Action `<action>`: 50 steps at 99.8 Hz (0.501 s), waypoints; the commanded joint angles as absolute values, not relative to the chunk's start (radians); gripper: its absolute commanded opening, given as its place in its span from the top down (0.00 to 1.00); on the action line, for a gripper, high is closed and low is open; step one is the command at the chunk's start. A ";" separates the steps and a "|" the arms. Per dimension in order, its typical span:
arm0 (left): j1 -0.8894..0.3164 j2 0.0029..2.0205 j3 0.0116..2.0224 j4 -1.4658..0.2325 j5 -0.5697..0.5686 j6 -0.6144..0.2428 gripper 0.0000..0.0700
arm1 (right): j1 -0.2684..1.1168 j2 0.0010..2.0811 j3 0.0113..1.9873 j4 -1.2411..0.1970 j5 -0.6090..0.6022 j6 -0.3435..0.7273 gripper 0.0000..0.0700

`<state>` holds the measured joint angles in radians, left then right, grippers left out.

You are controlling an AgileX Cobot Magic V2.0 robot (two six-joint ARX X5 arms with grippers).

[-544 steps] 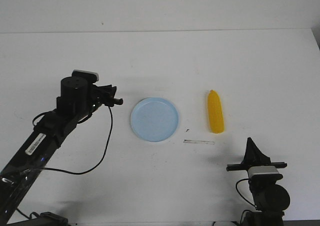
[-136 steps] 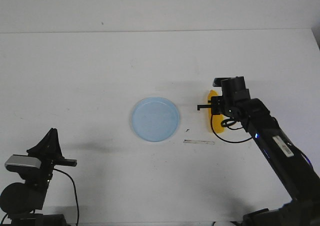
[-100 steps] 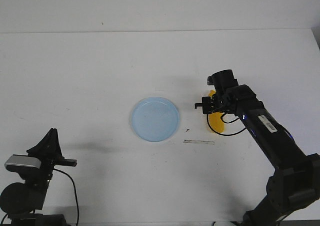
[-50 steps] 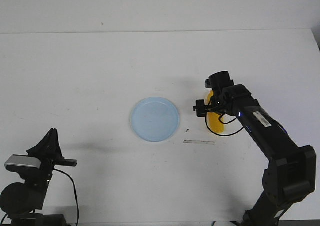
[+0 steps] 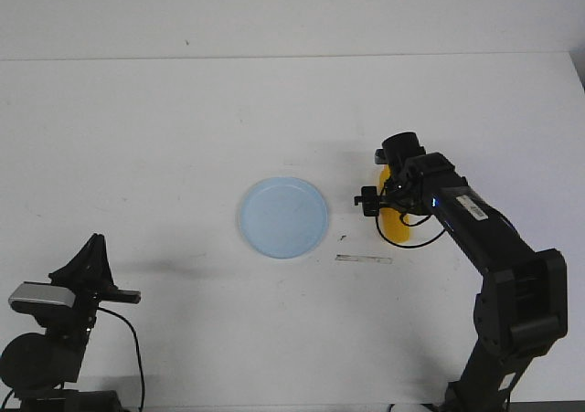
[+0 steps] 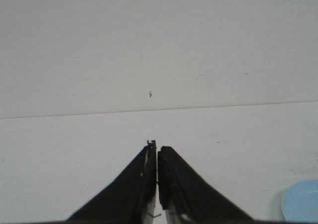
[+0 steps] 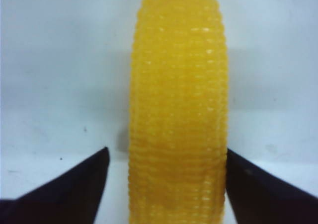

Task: Place corn on plate with both arms
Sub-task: 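Close the right gripper around the yellow corn and lift it, then carry the corn with the right gripper onto the blue plate and release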

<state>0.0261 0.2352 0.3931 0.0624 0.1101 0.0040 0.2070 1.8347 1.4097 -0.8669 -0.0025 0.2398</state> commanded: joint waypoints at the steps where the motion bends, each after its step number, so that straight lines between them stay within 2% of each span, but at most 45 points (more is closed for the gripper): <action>1: 0.028 0.234 0.402 0.076 0.109 -0.005 1.00 | 0.212 1.855 1.432 -0.863 -0.011 0.234 0.50; 50: 0.028 0.234 0.402 0.076 0.109 -0.005 1.00 | 0.225 1.824 1.438 -0.860 -0.008 0.222 0.51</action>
